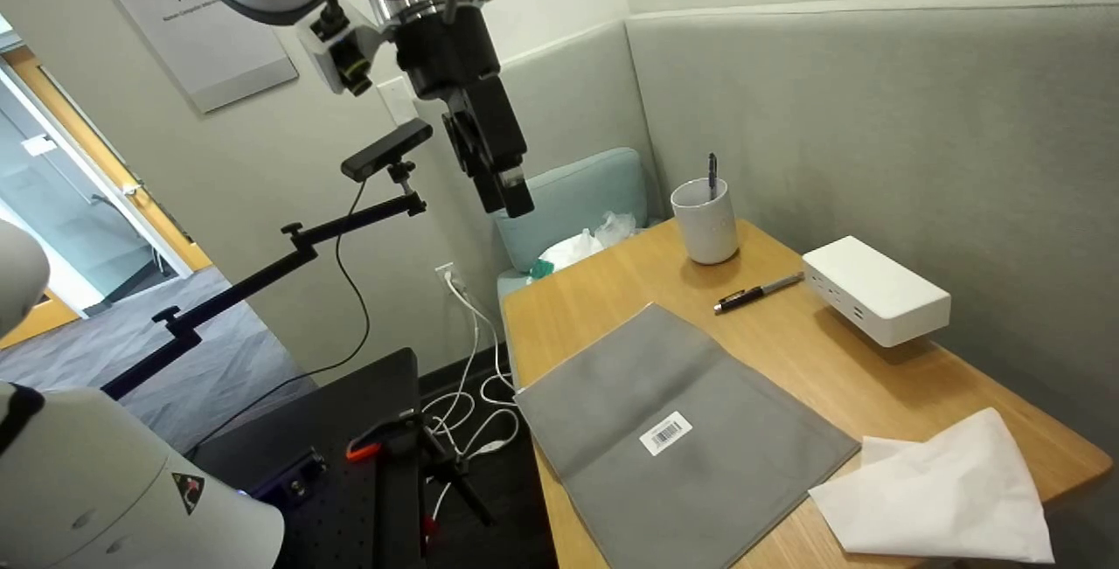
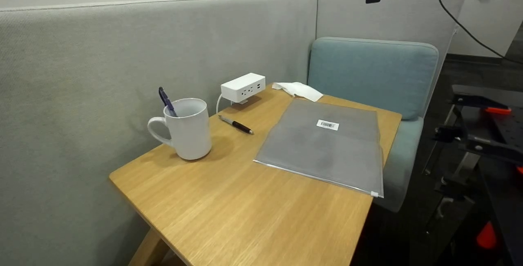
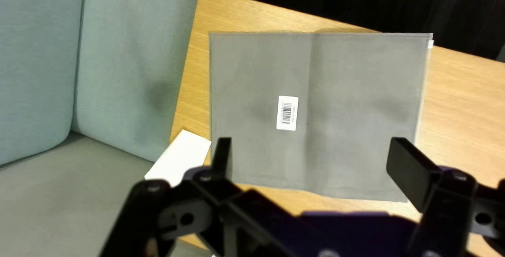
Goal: Fold the grey object in half
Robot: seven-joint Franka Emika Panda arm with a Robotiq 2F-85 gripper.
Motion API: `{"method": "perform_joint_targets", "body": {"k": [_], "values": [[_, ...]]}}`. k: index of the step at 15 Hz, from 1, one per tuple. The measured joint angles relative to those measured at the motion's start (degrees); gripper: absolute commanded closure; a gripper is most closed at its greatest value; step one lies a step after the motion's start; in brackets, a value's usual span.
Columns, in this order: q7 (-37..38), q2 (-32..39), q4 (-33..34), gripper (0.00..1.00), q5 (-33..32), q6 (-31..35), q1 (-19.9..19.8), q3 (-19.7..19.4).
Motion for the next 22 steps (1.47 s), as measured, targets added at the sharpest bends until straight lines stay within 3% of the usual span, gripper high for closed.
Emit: {"method": "perform_joint_targets", "body": {"k": [5, 9, 22], "values": [[0.0, 0.3, 0.0, 0.00, 0.0, 0.6, 0.0, -0.2], [0.1, 3.5, -0.4, 0.00, 1.0, 7.0, 1.0, 0.7], [2.3, 30.1, 2.2, 0.00, 4.6, 34.6, 5.7, 3.0]]}}
